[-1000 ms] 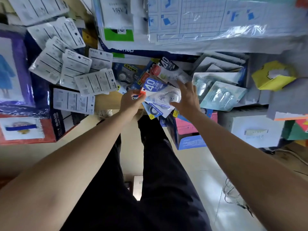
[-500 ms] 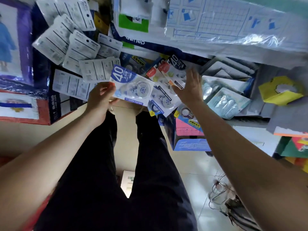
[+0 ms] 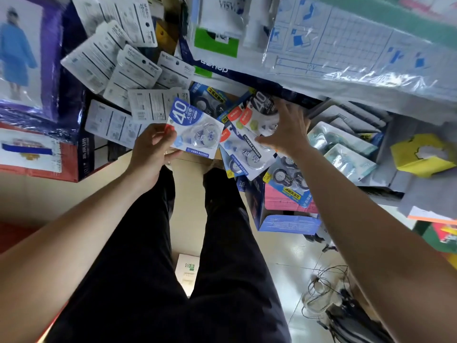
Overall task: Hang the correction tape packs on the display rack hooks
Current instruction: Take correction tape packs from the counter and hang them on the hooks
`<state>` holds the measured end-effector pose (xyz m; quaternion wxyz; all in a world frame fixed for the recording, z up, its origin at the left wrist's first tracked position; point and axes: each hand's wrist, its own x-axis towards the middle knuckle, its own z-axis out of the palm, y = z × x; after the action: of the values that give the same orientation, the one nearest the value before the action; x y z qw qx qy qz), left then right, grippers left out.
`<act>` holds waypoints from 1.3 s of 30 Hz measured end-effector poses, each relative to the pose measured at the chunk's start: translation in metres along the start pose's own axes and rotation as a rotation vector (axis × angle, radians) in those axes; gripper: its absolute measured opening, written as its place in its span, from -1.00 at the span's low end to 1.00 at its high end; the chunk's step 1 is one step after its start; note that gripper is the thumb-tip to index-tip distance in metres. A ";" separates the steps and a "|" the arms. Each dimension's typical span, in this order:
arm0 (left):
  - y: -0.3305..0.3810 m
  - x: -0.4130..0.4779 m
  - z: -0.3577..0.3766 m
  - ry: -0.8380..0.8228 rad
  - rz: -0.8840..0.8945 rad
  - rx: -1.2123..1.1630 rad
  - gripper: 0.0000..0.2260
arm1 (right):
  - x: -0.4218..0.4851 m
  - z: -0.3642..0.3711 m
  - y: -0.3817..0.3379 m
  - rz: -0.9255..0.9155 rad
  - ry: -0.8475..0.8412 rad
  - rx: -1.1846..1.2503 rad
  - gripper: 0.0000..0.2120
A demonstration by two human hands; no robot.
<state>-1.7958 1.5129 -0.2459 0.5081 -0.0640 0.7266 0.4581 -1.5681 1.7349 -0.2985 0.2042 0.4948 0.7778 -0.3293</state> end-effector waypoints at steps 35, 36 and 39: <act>0.412 -0.330 0.035 -0.473 1.207 0.226 -0.83 | -0.342 -0.321 -0.185 -0.361 0.916 0.791 -0.08; 0.422 -0.339 0.039 -0.479 1.234 0.212 -0.88 | -0.348 -0.332 -0.188 -0.392 0.945 0.811 -0.10; 0.448 -0.361 0.053 -0.498 1.310 0.179 -0.92 | -0.363 -0.366 -0.193 -0.472 1.041 0.824 -0.17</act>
<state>-1.8386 1.6734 0.3079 0.2823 0.5353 0.5127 0.6090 -1.5847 1.7094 0.2516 -0.4753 0.4433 0.6730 -0.3531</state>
